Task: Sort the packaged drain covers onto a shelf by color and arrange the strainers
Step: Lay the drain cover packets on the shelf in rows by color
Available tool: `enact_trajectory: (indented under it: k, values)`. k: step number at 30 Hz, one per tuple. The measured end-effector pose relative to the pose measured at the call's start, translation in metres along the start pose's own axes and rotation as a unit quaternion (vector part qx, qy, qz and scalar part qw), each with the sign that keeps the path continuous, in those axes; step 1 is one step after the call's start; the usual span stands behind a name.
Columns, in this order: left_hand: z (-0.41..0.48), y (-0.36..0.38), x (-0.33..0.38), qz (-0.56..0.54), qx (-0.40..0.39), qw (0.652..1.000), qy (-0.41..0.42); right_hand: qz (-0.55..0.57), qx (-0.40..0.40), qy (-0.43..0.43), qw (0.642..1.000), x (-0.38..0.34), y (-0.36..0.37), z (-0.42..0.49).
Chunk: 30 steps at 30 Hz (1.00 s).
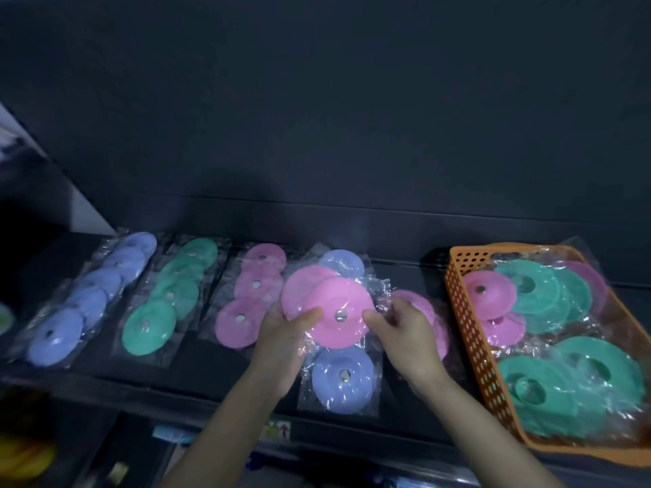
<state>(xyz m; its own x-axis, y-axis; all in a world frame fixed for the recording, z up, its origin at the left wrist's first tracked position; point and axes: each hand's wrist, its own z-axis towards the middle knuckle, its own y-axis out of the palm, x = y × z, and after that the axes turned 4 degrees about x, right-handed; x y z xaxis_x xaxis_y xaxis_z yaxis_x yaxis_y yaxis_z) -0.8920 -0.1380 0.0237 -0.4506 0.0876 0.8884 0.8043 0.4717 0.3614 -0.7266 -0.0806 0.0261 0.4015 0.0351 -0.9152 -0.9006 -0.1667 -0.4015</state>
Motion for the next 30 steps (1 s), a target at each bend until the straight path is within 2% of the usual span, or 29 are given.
enact_trajectory:
  k: [4, 14, 20, 25, 28, 30]
  values:
    - [-0.005, -0.009, 0.006, -0.004, -0.031, 0.999, 0.002, 0.081, -0.006, 0.036, 0.996, 0.006, 0.008, 0.001]
    - [0.003, -0.052, 0.027, 0.029, -0.021, 0.999, -0.007, 0.056, -0.013, 0.027, 0.998, -0.015, 0.044, -0.002]
    - [0.003, -0.093, 0.051, 0.08, -0.03, 0.995, -0.047, 0.126, -0.069, 0.067, 0.987, -0.037, 0.084, -0.011]
    - [0.007, -0.131, 0.063, 0.113, -0.018, 0.989, -0.095, 0.087, -0.079, 0.087, 0.989, -0.038, 0.121, -0.024]
    - [0.011, -0.15, 0.06, 0.115, -0.026, 0.985, -0.127, 0.004, -0.053, 0.081, 0.995, -0.035, 0.138, -0.03]
    - [0.016, -0.157, 0.056, 0.2, -0.016, 0.975, -0.091, -0.067, -0.045, 0.073, 0.994, -0.034, 0.146, -0.033]
